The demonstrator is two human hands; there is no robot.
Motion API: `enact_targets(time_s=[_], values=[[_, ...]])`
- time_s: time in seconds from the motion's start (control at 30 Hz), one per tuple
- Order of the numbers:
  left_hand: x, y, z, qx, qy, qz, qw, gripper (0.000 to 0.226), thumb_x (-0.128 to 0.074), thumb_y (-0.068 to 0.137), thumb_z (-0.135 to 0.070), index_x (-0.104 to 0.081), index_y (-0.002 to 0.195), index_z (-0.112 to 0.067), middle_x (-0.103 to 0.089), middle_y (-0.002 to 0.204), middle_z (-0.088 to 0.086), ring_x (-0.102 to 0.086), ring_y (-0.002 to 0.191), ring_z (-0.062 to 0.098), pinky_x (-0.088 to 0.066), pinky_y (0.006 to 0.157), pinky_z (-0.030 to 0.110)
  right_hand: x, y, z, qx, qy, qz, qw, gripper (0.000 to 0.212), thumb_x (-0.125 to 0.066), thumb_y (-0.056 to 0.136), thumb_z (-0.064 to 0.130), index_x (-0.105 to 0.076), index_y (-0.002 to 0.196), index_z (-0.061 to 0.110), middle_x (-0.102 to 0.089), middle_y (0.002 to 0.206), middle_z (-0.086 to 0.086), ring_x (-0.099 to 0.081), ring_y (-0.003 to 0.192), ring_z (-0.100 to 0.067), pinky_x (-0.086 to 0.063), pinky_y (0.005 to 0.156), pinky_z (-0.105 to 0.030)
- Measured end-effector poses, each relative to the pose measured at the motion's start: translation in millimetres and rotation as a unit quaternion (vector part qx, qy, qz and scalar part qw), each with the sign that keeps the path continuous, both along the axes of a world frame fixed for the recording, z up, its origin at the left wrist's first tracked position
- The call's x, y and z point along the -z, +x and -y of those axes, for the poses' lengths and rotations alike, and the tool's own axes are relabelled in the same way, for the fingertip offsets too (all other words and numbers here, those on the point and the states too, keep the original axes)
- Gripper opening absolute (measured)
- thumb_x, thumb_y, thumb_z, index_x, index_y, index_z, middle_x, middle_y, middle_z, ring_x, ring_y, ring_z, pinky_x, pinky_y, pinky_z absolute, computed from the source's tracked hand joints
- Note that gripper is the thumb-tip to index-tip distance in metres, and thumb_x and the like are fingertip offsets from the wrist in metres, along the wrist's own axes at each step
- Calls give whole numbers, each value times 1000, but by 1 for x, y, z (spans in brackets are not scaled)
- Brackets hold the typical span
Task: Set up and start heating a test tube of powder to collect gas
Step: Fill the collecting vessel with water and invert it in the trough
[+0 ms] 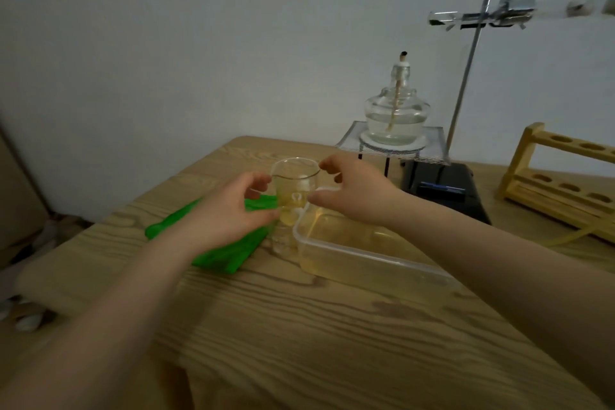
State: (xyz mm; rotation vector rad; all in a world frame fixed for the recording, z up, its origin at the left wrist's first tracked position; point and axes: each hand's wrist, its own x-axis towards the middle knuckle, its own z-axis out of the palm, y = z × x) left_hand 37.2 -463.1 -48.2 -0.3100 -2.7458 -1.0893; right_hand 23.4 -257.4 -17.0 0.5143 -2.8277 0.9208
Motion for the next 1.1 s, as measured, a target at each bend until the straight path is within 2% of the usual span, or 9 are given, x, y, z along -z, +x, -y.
enact_targets(time_s=[0.1,0.23,0.37,0.5,0.63,0.73,0.97,1.1], values=[[9,-4,6,13,-30,35,999,76,-81,68,-32,-45,134,-20,-53,131,-4,-50,119,11,-42,104,40,5,-11,12,-9,47,-11,999,75,-64,85,40,-28,145,14,-35,150,-5,-37,135,-22,-35,104,-32],[22,-9,7,30,-63,57,996,87,-83,61,-40,-44,137,-20,-52,131,-5,-49,117,7,-40,101,27,9,-25,25,0,87,-7,996,83,-64,86,40,-18,148,10,-26,153,-10,-29,139,-28,-31,111,-38],[33,-16,2,29,-64,47,996,78,-82,61,-46,-51,129,-22,-56,122,-9,-51,112,7,-42,96,25,10,-39,32,6,92,3,996,88,-65,85,40,-15,149,7,-25,154,-11,-29,139,-27,-31,108,-34],[45,-21,0,26,-29,39,998,62,-81,61,-48,-59,116,-29,-62,114,-12,-54,108,6,-43,93,26,13,-51,37,25,65,31,997,95,-71,79,42,-17,148,7,-35,149,-12,-38,134,-26,-36,102,-33],[55,-23,-1,8,-12,29,999,54,-78,63,-50,-60,111,-33,-62,112,-15,-55,106,6,-46,94,31,15,-60,41,48,48,46,997,91,-76,71,45,-30,139,7,-51,132,-9,-53,113,-24,-48,89,-37],[60,-24,-2,0,-14,14,1000,52,-73,63,-55,-60,108,-35,-62,110,-16,-55,104,6,-47,91,32,18,-66,43,50,34,55,997,96,-79,67,47,-32,140,8,-53,129,-5,-55,109,-22,-52,83,-37],[64,-21,-6,-46,-31,-17,998,59,-65,66,-63,-54,113,-29,-60,111,-12,-55,103,8,-48,87,33,19,-72,41,38,-62,57,996,91,-89,57,30,-41,132,9,-58,116,-2,-58,106,-17,-50,91,-35],[65,-22,-4,-56,-33,-20,998,57,-66,68,-62,-53,113,-29,-58,111,-11,-53,103,8,-45,83,28,16,-70,40,0,-57,18,998,91,-90,56,21,-41,133,12,-56,119,-1,-56,108,-15,-47,86,-26]])
